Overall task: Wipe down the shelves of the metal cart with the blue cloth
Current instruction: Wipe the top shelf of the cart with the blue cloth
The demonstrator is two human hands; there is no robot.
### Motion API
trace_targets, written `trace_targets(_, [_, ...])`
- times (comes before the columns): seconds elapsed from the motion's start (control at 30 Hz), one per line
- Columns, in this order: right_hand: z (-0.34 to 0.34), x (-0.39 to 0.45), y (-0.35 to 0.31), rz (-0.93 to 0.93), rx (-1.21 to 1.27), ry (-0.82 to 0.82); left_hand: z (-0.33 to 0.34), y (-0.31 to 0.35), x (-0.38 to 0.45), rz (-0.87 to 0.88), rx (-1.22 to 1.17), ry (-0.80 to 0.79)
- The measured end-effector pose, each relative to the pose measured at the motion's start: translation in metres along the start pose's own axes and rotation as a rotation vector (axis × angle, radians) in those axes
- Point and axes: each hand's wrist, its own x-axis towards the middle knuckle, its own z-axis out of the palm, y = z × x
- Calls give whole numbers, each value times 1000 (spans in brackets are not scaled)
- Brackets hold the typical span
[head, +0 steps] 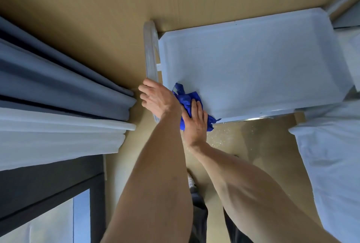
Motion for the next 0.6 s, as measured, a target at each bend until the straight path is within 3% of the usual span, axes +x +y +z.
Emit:
trace_targets(0.13, [-29, -1, 73, 42, -87, 38, 7, 3, 3, -36, 118, 120])
trace_targets(0.2, [-44, 3, 112, 85, -121, 55, 12, 8, -3, 33, 262, 157])
trace_targets(0.3, [-59, 10, 133, 47, -128, 48, 39, 34, -54, 406, 351, -16])
trace_targets(0.33, [-60, 9, 134, 34, -119, 46, 52, 50, -78, 434, 312, -123])
trace_targets(0.43, [-66, 14, 154, -12, -61, -2, 81, 97, -124, 166, 161, -451])
trace_targets(0.5, [-80, 16, 192, -27, -91, 10, 93, 111, -132, 53, 150, -482])
trace_targets(0.6, [-116, 17, 271, 1, -163, 69, 101, 118, -137, 36, 230, -436])
